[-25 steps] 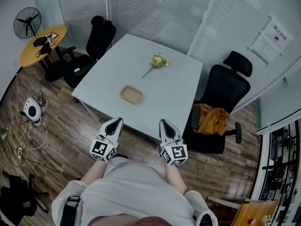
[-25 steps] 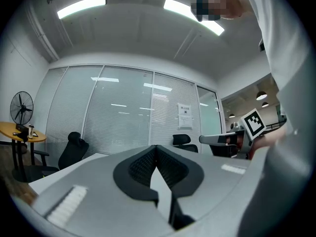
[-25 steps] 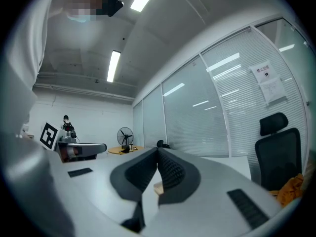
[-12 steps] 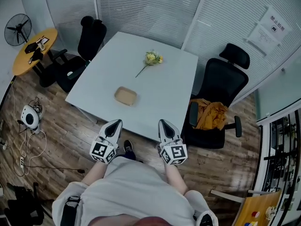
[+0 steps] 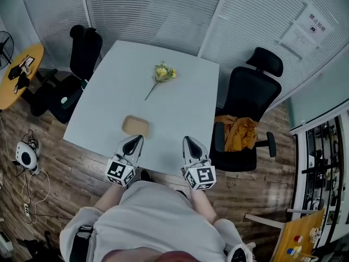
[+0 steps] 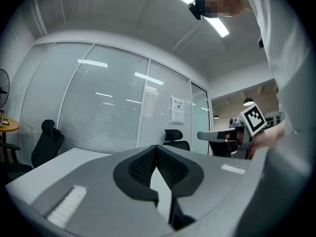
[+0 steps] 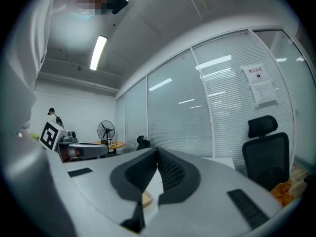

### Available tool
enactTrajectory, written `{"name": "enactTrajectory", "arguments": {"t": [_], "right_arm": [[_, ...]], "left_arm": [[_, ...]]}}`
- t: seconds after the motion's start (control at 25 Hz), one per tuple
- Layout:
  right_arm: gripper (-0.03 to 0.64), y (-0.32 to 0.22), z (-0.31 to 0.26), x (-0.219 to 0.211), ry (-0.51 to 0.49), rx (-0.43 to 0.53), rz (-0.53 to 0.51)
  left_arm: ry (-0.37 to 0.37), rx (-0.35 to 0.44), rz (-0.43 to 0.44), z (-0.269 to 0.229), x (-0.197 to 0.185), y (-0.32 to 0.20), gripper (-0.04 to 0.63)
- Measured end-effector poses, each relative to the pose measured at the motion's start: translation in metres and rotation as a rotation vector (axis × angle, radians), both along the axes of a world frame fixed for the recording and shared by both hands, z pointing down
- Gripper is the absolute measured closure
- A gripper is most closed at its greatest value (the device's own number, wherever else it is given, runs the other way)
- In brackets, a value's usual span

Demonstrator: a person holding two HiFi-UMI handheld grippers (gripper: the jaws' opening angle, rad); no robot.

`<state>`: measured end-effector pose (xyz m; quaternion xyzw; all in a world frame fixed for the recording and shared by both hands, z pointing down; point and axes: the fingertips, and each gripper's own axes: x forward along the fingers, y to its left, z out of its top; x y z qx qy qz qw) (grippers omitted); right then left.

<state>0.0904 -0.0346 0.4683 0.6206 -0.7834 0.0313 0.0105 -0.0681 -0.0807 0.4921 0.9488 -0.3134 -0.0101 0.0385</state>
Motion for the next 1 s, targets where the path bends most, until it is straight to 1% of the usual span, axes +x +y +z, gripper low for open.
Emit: {"name": "enactTrajectory", "arguments": {"t": [0.24, 0.4, 0.56, 0.72, 0.88, 1.0], "right_arm": [[0.609, -0.045, 0.004, -0.006, 0.013, -0.008, 0.013], [0.609, -0.061, 0.01, -0.001, 0.026, -0.017, -0.022], [0.609, -0.075, 0.016, 0.01, 0.004, -0.028, -0.069], [0.609, -0.076, 0.011, 0.013, 0.035, -0.022, -0.13], [0.609, -0.08, 0.011, 0.011, 0.021, -0.018, -0.196], [0.609, -0.081, 0.011, 0.016, 0.034, -0.017, -0.222]], "left_arm": [[-0.025, -0.005, 0.026, 0.008, -0.004, -0.056, 0.586], [-0.02, -0.012, -0.001, 0.01, 0.005, -0.073, 0.586], [-0.026, -0.029, -0.057, 0.017, 0.013, -0.078, 0.586], [-0.025, -0.057, -0.122, 0.019, 0.015, -0.07, 0.586], [-0.025, -0.067, -0.198, 0.017, 0.011, -0.065, 0.586], [-0.043, -0.078, -0.228, 0.023, 0.016, -0.062, 0.586]]}}
